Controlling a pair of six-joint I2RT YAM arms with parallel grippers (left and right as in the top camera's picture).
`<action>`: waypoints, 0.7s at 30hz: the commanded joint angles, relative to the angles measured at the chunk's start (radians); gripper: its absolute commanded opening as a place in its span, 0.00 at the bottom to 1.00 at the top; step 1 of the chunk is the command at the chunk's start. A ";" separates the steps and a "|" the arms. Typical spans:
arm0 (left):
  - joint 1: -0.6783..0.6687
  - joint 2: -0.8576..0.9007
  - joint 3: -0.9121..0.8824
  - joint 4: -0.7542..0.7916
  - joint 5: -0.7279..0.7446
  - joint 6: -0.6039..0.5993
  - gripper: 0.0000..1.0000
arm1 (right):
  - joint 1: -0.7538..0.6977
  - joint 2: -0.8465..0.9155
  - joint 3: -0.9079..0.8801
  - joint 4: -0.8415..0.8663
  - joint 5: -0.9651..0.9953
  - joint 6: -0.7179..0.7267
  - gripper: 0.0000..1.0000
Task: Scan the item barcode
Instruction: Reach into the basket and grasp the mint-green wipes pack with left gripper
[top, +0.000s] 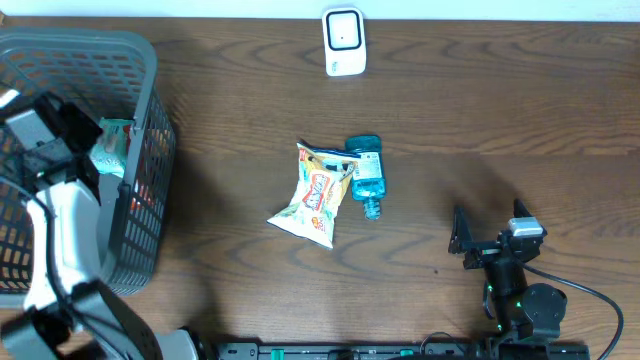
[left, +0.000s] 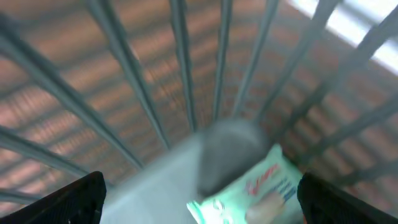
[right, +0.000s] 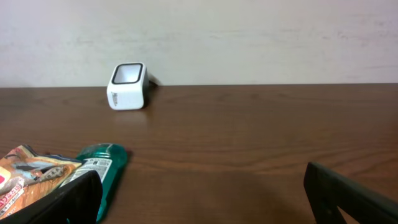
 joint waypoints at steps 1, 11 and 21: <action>-0.003 0.068 -0.001 -0.013 0.052 0.020 0.98 | 0.006 -0.004 -0.001 -0.004 0.003 -0.008 0.99; 0.002 0.262 -0.001 0.015 0.209 0.310 0.98 | 0.006 -0.004 -0.001 -0.004 0.003 -0.008 0.99; 0.002 0.389 -0.002 0.057 0.231 0.472 0.91 | 0.006 -0.004 -0.001 -0.004 0.003 -0.008 0.99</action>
